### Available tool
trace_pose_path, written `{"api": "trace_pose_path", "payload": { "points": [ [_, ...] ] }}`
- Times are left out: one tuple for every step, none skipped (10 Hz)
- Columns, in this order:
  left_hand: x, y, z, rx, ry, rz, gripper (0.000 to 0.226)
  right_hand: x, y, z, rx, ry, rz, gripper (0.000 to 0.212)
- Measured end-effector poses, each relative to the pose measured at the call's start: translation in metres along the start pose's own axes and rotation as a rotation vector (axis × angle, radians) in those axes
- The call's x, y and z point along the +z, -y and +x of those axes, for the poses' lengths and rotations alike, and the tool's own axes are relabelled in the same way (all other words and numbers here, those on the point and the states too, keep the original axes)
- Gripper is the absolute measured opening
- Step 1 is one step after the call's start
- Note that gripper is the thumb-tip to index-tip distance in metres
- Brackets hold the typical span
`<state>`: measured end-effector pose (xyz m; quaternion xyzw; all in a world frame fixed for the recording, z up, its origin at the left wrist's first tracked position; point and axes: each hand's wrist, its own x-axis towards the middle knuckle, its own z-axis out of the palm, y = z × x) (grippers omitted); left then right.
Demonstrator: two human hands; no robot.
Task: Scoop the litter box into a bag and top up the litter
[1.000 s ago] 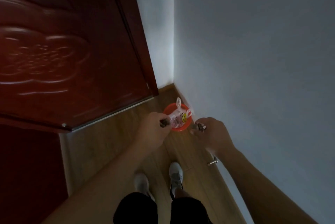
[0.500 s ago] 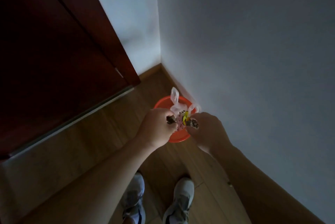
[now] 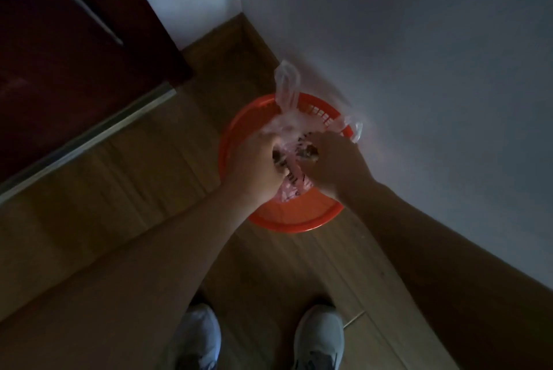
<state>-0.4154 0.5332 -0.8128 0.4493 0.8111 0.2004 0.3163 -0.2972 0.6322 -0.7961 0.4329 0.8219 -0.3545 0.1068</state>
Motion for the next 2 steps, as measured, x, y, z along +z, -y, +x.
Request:
{"api": "trace_pose_path", "payload": {
  "points": [
    [-0.002, 0.007, 0.001, 0.034, -0.020, 0.025, 0.066, 0.008, 0.003, -0.002, -0.032, -0.085, 0.037, 0.029],
    [-0.012, 0.004, -0.011, -0.015, -0.009, 0.070, 0.063, 0.011, 0.007, -0.012, -0.022, -0.118, 0.058, 0.034]
  ]
}}
